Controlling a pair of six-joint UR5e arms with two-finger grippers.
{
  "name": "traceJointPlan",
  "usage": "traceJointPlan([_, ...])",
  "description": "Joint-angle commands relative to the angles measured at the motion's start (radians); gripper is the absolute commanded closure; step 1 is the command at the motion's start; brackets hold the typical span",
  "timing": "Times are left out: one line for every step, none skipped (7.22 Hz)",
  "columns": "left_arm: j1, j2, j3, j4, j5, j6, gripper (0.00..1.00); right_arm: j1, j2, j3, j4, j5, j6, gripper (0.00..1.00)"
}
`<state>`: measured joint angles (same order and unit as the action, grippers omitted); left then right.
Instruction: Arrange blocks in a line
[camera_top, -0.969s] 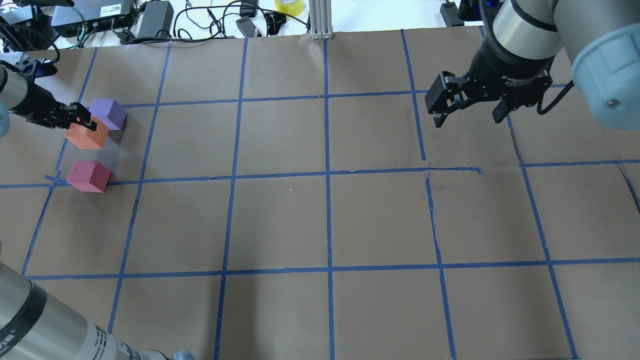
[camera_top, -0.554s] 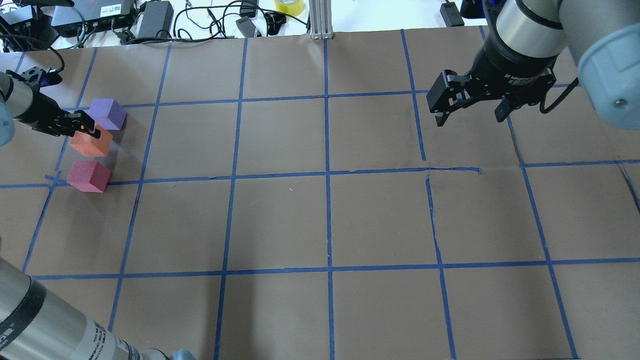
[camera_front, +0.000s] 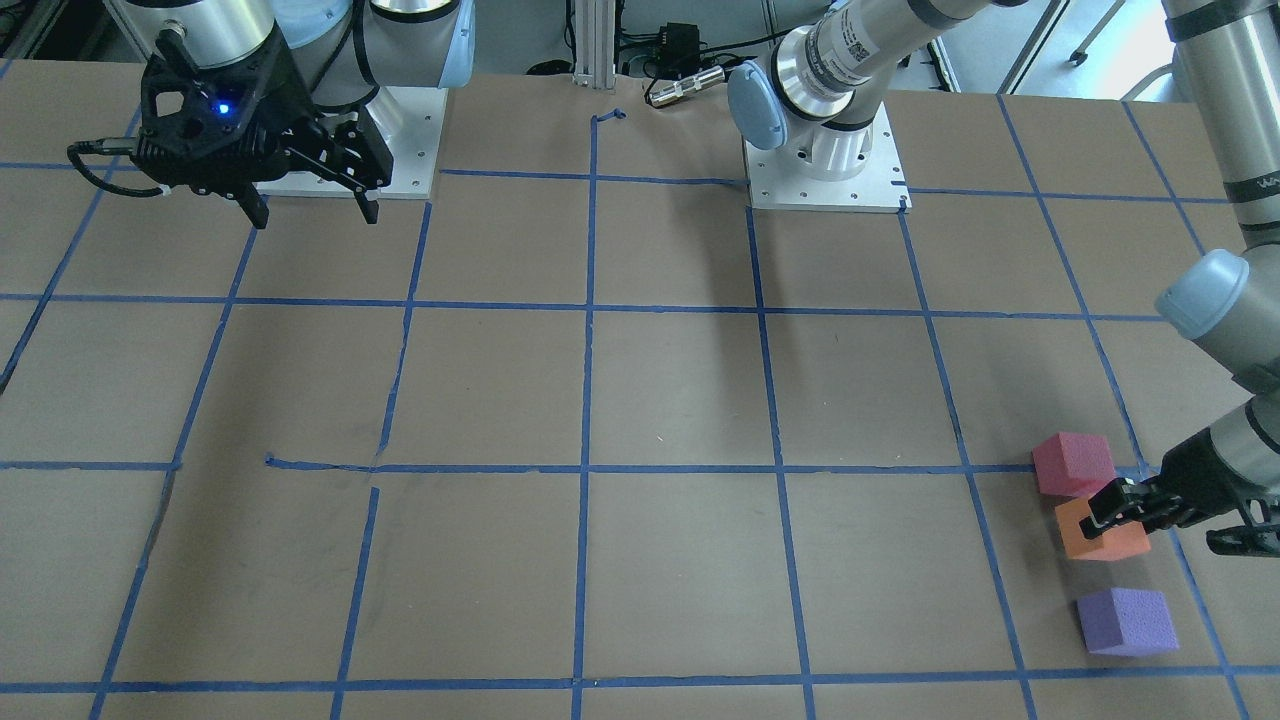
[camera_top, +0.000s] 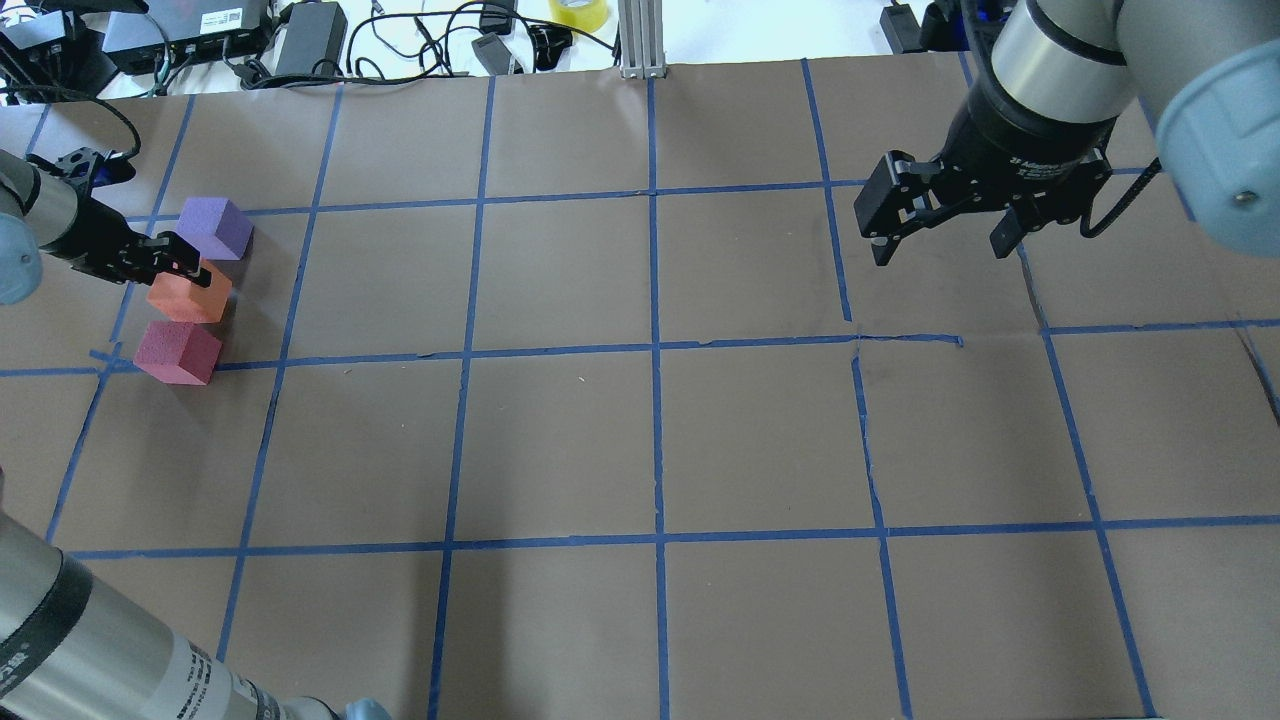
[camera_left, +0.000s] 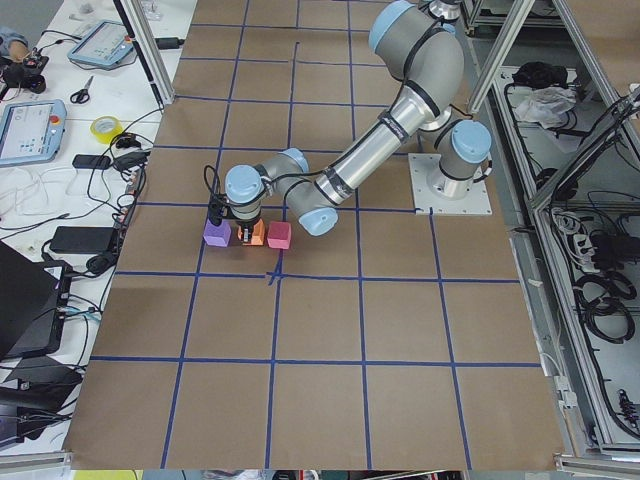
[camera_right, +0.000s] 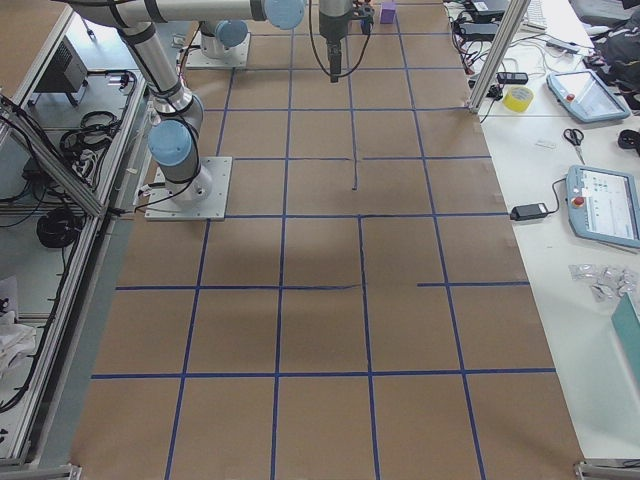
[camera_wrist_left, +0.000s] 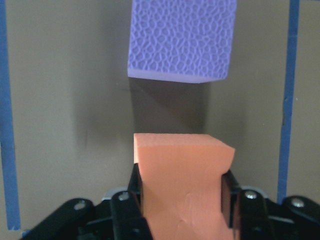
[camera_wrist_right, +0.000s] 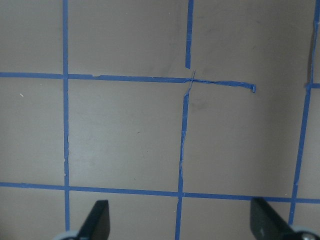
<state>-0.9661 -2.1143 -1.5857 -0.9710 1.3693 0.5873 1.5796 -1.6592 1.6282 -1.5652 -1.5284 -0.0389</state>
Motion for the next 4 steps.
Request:
traceJointPlan([-0.016, 0.109, 0.012, -0.141, 0.092, -0.007, 0.00, -0.001, -0.039, -0.001, 0.013, 0.000, 0.001, 0.00])
traceJointPlan([-0.031, 0.205, 0.065, -0.308, 0.103, -0.007, 0.00, -0.001, -0.048, 0.001, 0.016, -0.001, 0.002, 0.00])
traceJointPlan([-0.067, 0.318, 0.148, -0.553, 0.105, -0.023, 0.00, 0.000, -0.047, 0.001, 0.016, -0.039, 0.001, 0.00])
traceJointPlan([-0.116, 0.423, 0.250, -0.791, 0.108, -0.126, 0.00, 0.002, -0.044, 0.007, 0.016, -0.097, 0.002, 0.00])
